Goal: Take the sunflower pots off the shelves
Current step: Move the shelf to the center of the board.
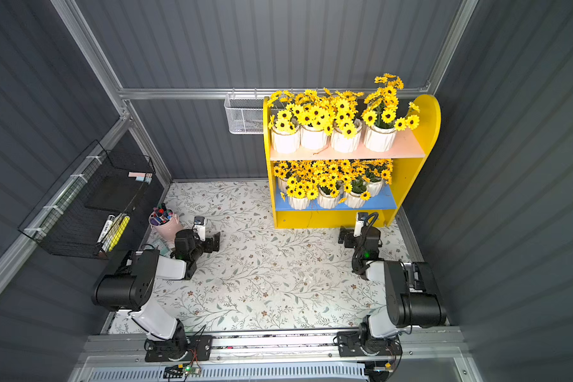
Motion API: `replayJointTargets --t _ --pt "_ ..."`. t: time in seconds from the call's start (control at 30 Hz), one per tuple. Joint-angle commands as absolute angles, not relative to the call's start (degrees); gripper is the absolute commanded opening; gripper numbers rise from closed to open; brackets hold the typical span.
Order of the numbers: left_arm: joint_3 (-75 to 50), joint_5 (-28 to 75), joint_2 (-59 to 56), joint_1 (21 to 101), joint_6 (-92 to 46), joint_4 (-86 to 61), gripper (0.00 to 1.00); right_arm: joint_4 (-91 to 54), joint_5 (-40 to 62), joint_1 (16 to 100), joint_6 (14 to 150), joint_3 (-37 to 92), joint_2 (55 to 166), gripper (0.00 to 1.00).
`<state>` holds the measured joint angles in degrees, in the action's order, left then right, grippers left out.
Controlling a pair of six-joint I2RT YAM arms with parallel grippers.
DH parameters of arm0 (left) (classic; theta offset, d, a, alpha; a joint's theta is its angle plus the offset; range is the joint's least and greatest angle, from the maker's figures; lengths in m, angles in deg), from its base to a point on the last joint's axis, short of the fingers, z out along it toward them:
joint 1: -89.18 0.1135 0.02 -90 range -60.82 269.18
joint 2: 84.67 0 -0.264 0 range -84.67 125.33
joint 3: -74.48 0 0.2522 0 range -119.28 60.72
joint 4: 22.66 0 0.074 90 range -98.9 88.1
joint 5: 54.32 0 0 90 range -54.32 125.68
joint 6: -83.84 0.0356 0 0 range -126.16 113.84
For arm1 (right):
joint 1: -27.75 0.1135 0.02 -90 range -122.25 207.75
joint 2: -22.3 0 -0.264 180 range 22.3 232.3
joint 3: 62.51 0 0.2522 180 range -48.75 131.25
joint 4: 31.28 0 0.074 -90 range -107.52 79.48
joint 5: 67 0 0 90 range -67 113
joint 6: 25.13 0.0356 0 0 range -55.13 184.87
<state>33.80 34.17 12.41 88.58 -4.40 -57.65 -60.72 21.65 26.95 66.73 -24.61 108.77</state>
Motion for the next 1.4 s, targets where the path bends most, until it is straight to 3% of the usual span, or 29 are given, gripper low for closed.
replayJointTargets --t 0.0,1.1,1.23,1.37 --pt "32.90 33.67 13.07 88.30 -3.31 -56.86 0.99 -61.21 21.18 27.05 65.39 -23.90 109.30 0.99" --pt "32.91 34.69 12.78 88.22 -3.22 -57.51 0.99 -62.41 22.78 27.09 65.50 -24.20 108.77 0.99" --pt "23.10 34.76 5.42 87.51 -0.99 -33.76 0.99 -52.09 23.05 27.25 64.83 -20.79 104.20 0.99" --pt "21.81 36.03 -2.01 85.82 -0.09 -28.62 0.99 -42.98 25.48 29.33 63.60 -18.86 97.87 0.99"
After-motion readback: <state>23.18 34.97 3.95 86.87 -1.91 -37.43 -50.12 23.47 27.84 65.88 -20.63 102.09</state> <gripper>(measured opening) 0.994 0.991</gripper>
